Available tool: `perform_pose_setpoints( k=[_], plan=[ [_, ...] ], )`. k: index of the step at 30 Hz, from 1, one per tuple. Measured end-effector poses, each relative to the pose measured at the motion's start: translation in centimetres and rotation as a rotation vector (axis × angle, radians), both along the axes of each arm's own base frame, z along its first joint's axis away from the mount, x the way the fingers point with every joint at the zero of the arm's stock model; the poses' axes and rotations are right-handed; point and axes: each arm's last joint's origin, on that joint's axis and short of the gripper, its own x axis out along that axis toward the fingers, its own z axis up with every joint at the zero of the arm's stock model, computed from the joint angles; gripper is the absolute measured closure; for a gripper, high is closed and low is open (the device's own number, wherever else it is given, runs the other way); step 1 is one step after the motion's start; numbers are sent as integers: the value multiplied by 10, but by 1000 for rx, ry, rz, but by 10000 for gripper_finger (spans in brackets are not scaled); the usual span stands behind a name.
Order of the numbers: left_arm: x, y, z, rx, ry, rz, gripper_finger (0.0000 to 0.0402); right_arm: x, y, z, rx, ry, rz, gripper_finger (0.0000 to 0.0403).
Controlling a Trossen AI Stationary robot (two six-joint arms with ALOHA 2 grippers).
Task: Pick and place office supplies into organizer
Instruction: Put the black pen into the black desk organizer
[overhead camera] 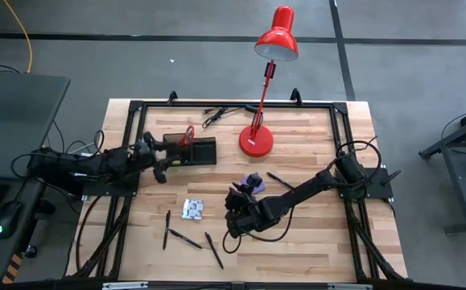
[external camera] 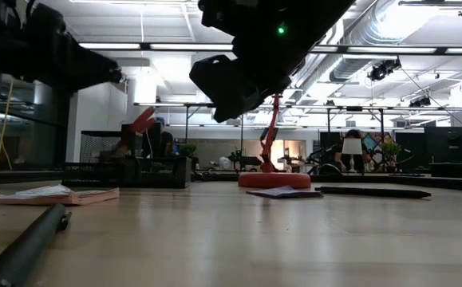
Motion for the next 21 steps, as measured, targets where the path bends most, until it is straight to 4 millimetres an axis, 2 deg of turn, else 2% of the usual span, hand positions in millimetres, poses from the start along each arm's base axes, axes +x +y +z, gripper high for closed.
perform_pose_setpoints(
  k=[7, 11, 17, 21],
  plan=[
    [3, -9, 3, -17, -42, -321, 188, -1, 5, -3, 92, 46, 53, 320],
    [3, -13, 4, -44, -53, -456, 197, -8, 11, -17, 127, 32, 80, 320],
    [3, -14, 4, -43, -54, -507, 209, -11, 26, -33, 243, -22, 242, 320],
    [4, -14, 4, -38, -52, -505, 215, -19, 33, -24, 334, -91, 407, 320]
  ],
)
